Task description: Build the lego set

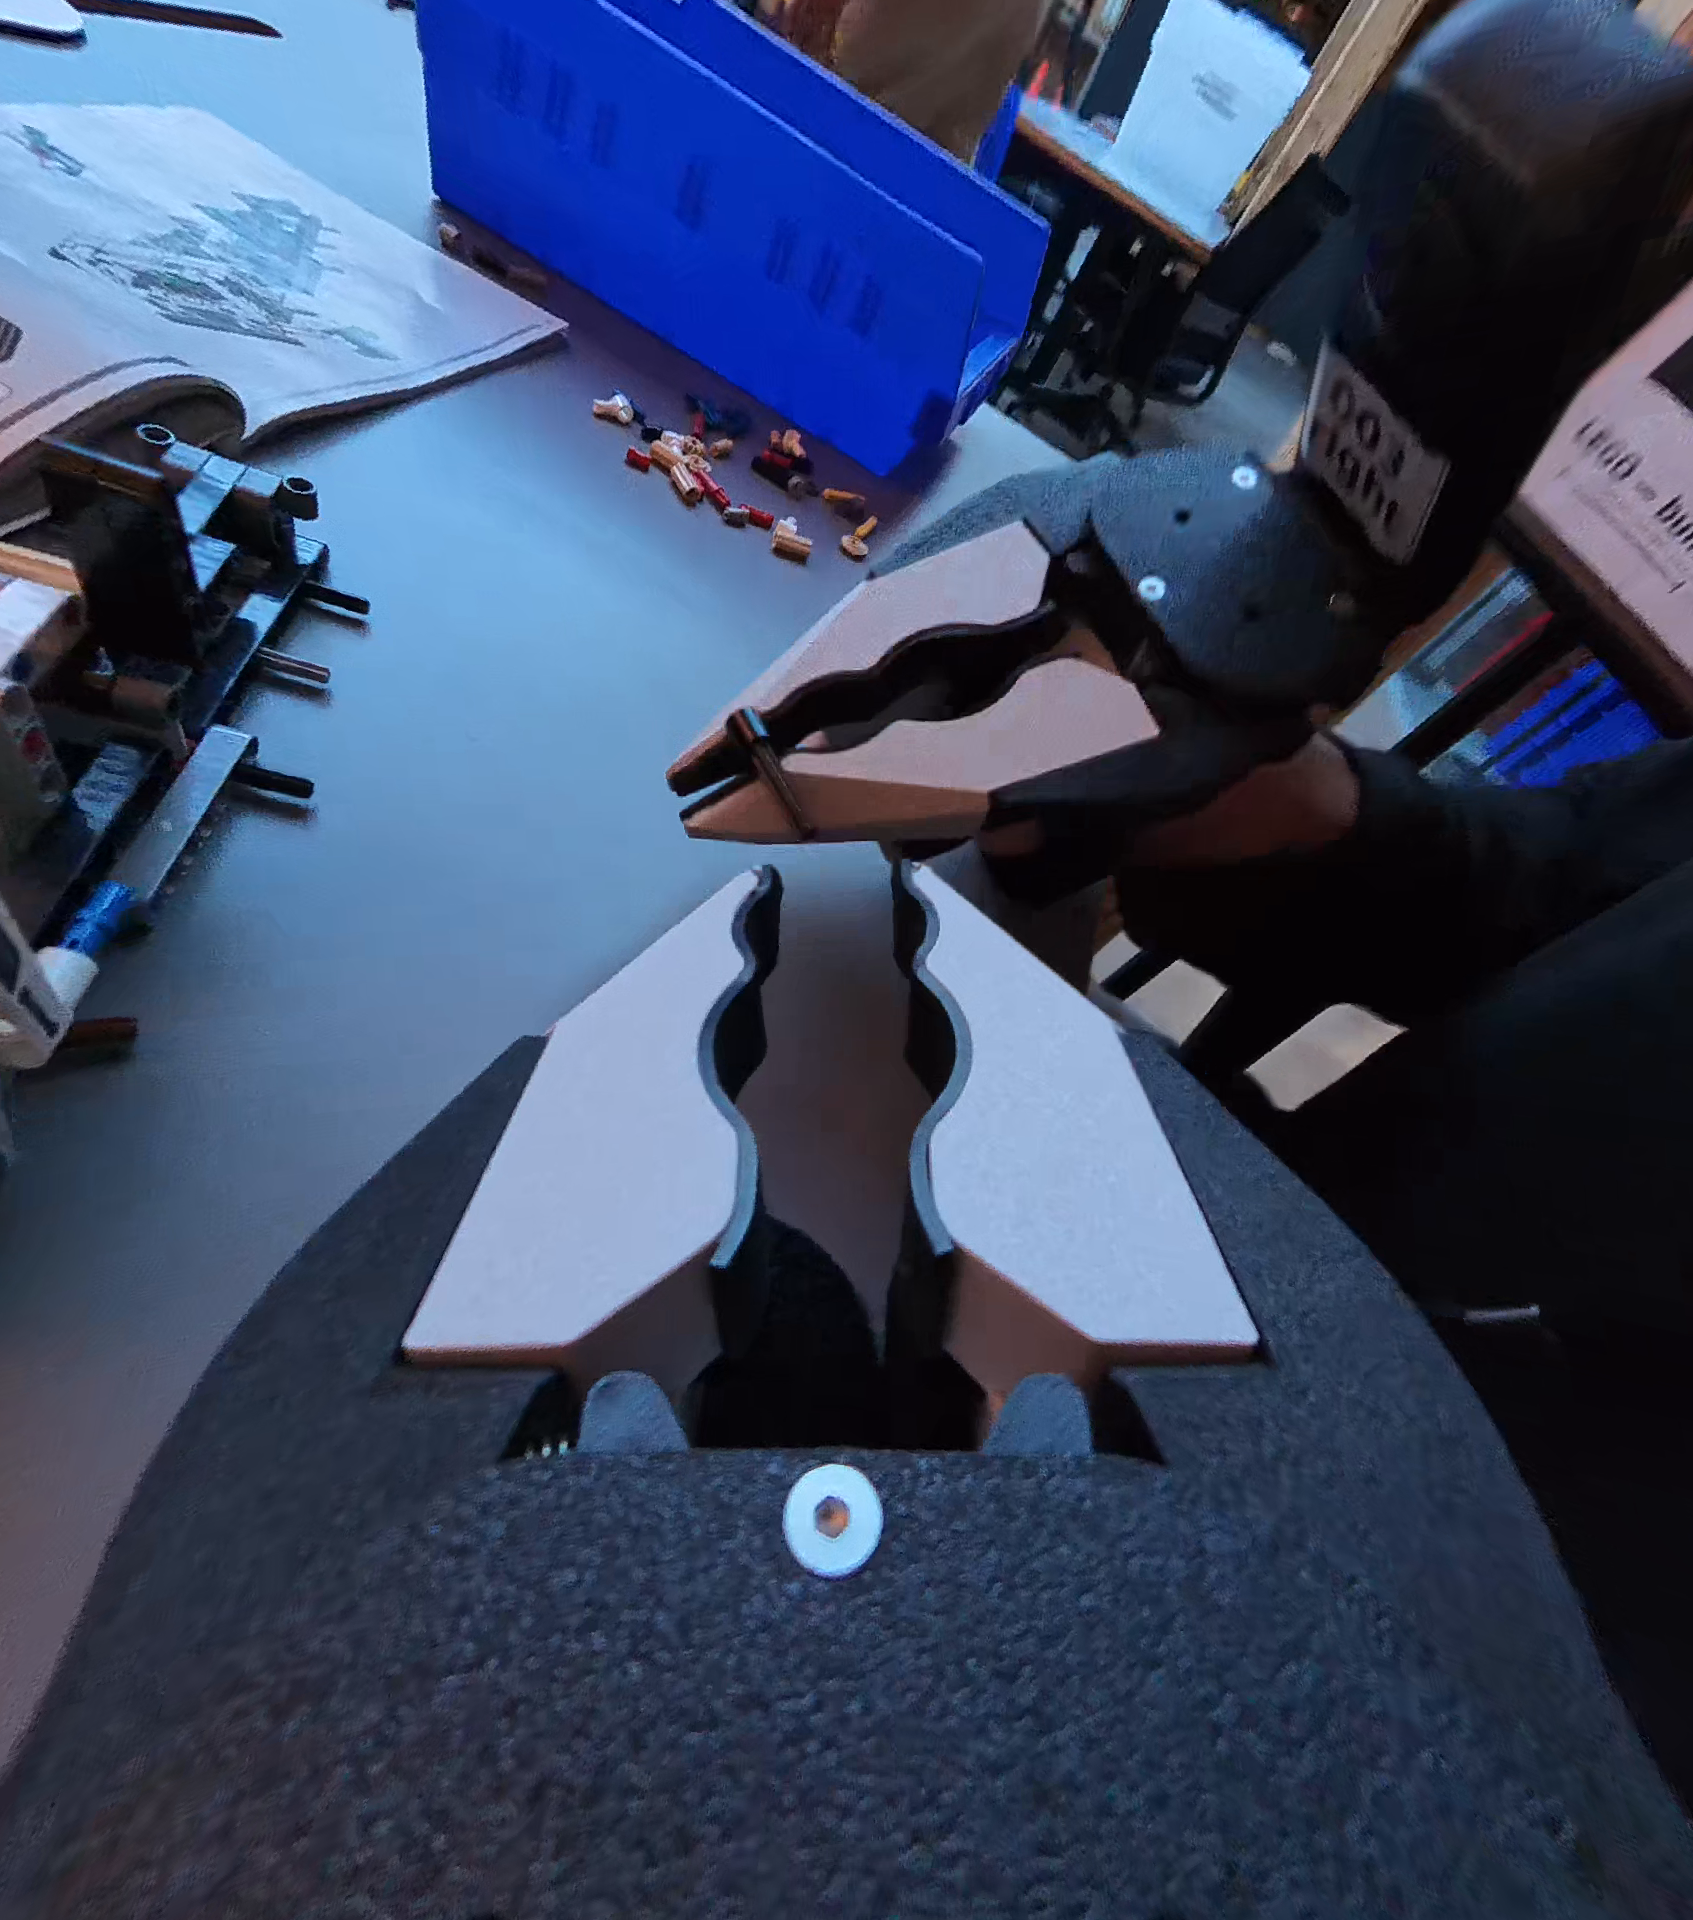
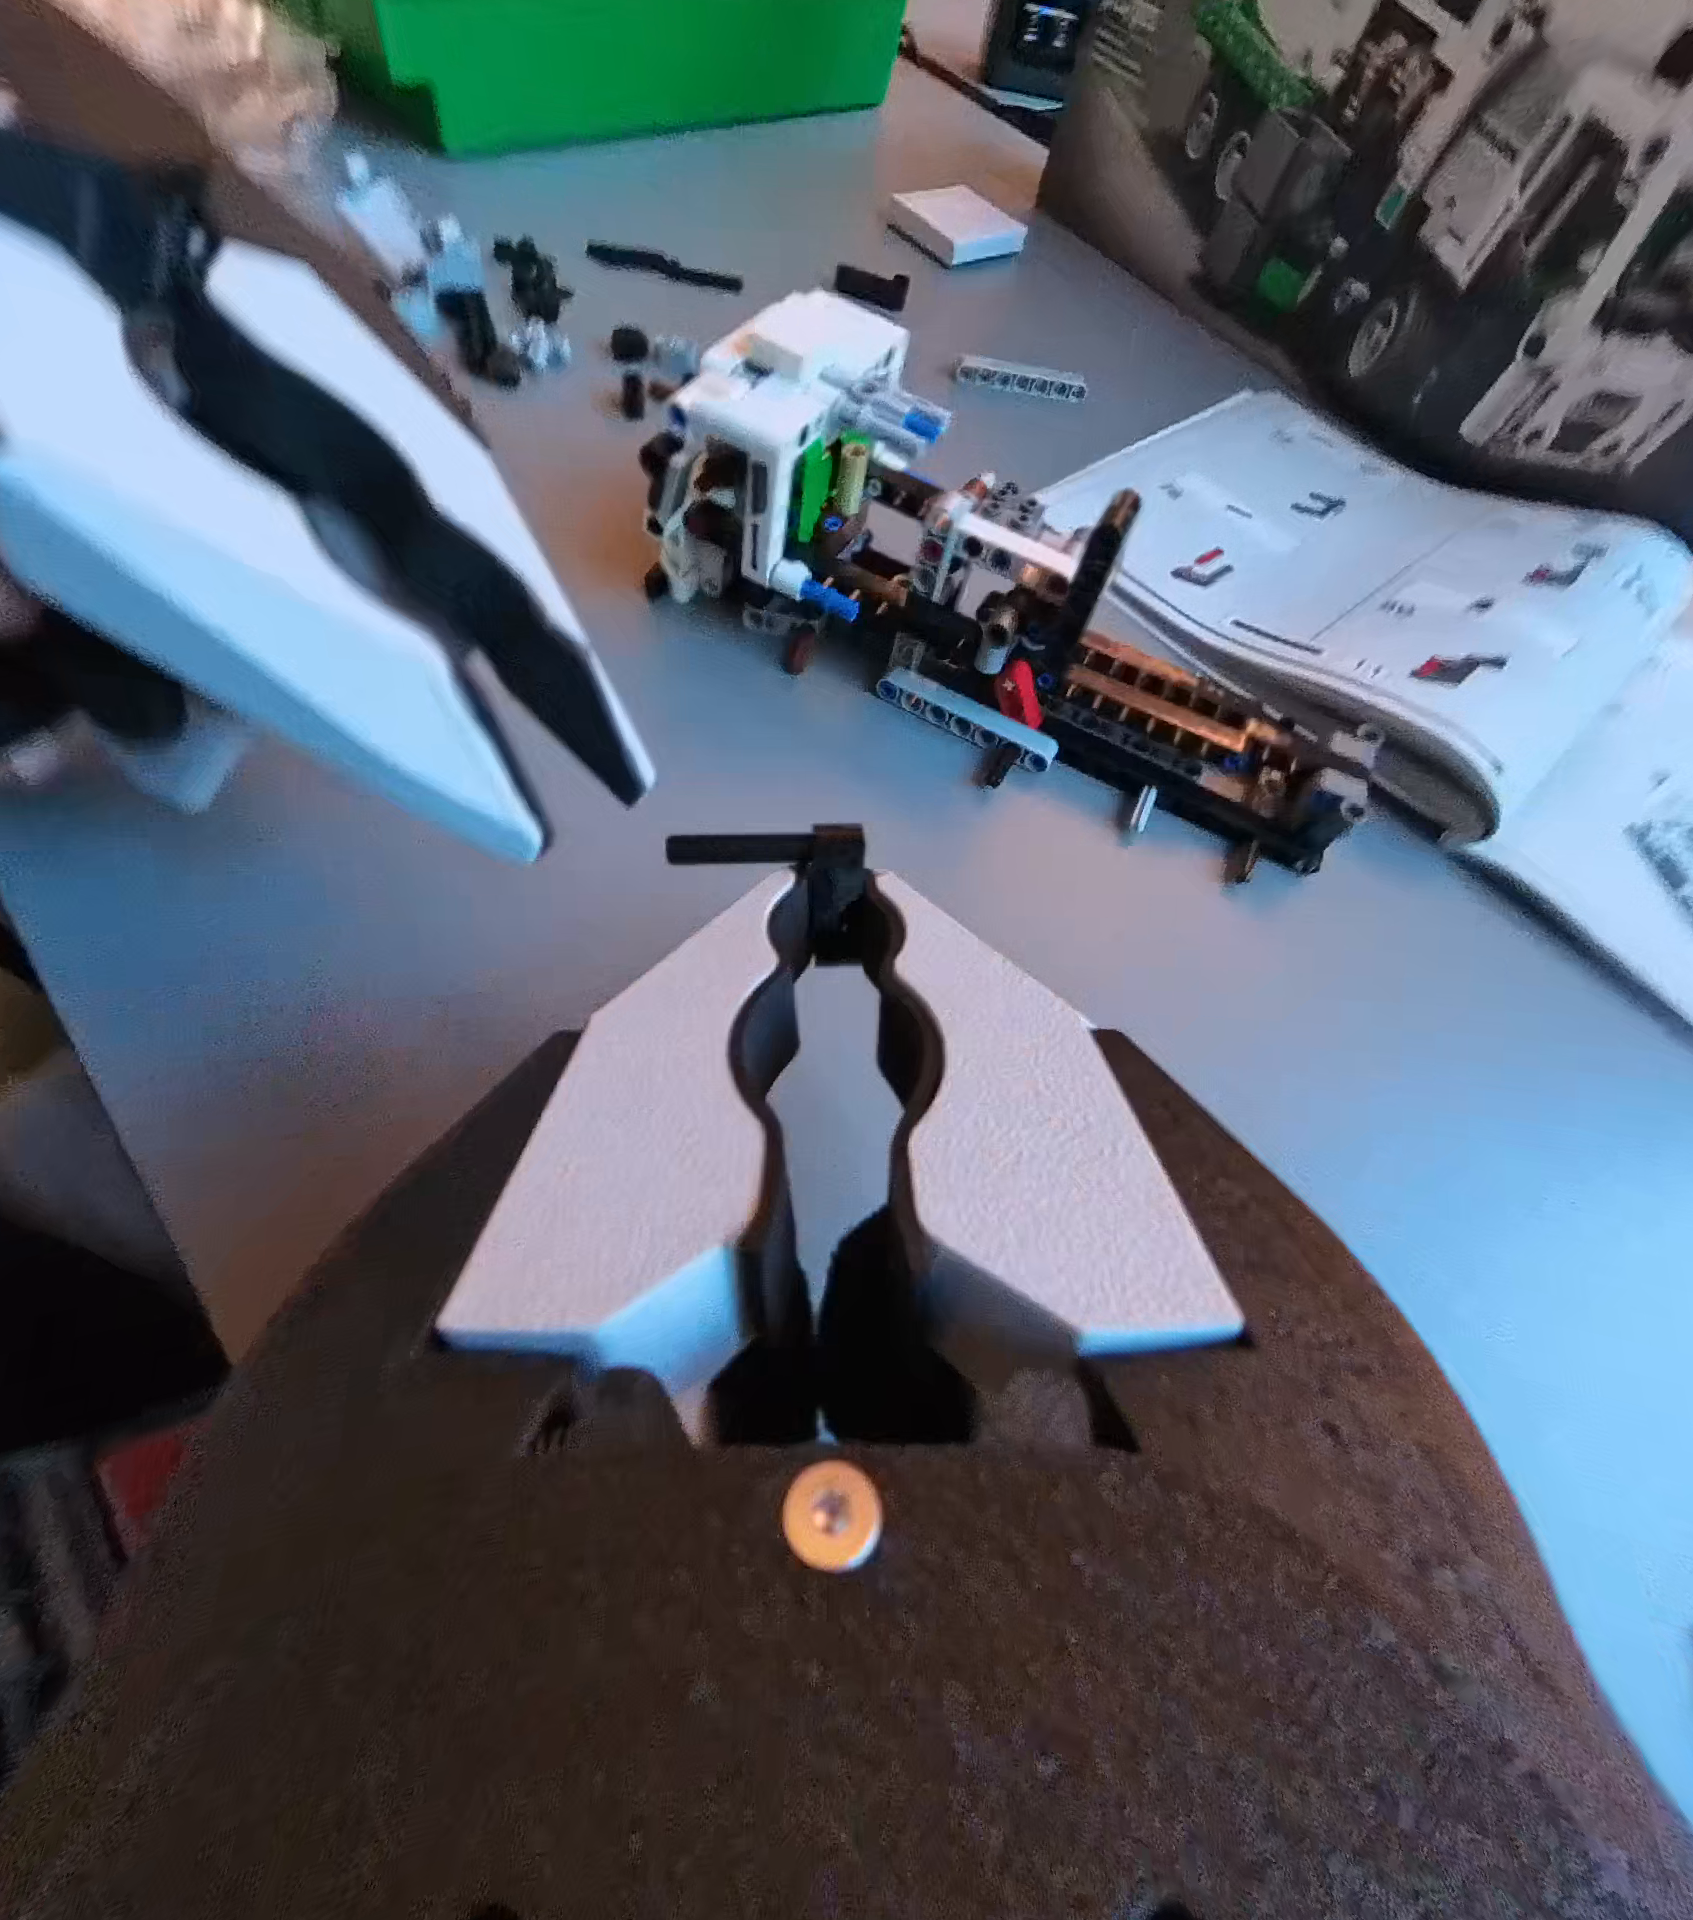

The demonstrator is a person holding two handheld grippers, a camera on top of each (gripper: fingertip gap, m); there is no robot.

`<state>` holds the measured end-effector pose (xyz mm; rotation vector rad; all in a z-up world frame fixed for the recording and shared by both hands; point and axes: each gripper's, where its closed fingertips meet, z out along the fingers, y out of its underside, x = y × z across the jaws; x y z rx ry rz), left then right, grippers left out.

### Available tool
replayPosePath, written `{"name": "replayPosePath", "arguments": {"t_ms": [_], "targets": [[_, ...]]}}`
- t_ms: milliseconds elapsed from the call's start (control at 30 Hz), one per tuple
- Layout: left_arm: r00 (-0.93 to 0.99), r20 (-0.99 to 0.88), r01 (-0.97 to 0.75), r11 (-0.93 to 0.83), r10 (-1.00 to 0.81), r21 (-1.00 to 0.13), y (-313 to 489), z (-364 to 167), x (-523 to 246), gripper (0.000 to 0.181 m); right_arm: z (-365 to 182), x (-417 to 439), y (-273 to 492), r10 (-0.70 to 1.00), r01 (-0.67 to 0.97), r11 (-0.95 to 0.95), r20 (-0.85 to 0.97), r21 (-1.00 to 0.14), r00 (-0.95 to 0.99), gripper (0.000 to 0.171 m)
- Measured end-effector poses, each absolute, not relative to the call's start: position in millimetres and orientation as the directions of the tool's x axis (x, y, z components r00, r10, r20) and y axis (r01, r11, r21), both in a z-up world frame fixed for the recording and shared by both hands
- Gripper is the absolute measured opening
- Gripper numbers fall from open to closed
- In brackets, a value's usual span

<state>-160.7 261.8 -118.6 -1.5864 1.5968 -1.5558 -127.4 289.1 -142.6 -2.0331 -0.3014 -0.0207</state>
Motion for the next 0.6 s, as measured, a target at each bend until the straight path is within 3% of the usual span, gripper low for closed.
{"name": "replayPosePath", "arguments": {"t_ms": [100,200,333,600], "targets": [[-0.26,0.315,-0.418,-0.188,-0.913,-0.889,260.6,-119.9,-153.2,0.02,-142.0,-132.2,288.4,0.208,0.069,-0.447,-0.029,-0.892,0.978,0.007],[-0.229,0.248,-0.378,-0.149,-0.941,-0.914,267.8,-112.9,-145.8,0.009,-142.1,-131.5,286.7,0.188,-0.033,-0.454,-0.132,-0.891,0.973,0.007],[-0.256,0.223,-0.378,-0.115,-0.941,-0.918,263.4,-108.8,-138.9,0.011,-142.0,-128.5,284.1,0.148,-0.201,-0.459,-0.297,-0.866,0.943,0.006],[-0.225,0.114,-0.395,-0.017,-0.968,-0.919,264.0,-110.8,-122.9,0.005,-138.2,-123.6,284.0,0.111,-0.287,-0.43,-0.366,-0.856,0.924,0.007]]}}
